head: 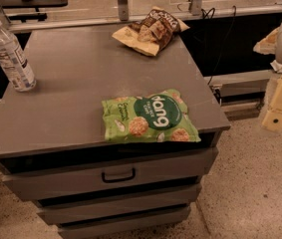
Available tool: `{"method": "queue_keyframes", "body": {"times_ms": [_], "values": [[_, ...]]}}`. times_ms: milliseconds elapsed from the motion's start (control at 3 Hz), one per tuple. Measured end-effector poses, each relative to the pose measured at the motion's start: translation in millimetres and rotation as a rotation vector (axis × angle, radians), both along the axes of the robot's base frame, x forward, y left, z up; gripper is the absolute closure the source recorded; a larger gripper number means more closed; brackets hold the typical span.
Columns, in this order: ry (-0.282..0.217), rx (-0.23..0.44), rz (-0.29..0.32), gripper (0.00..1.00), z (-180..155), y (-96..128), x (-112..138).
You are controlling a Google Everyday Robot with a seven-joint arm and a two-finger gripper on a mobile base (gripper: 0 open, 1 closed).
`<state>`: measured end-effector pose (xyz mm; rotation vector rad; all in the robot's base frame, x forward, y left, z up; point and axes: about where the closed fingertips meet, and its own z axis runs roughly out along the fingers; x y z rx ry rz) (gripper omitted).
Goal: Pick brown chip bag
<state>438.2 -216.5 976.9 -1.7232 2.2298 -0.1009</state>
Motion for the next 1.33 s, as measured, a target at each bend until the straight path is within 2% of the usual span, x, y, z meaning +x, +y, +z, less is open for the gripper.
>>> {"method": "queue_keyframes", "body": {"times_ms": [333,667,1000,1333], "values": [[0.000,0.000,0.000,0.00,0.0,0.0,0.0],[-0.037,0.046,0.019,0.00,-2.2,8.3,20.8],[-0.113,0.135,0.020,0.00,-6.2,22.4,75.2],[-0.204,0.232,0.000,0.00,-6.2,36.7,145.1]]}}
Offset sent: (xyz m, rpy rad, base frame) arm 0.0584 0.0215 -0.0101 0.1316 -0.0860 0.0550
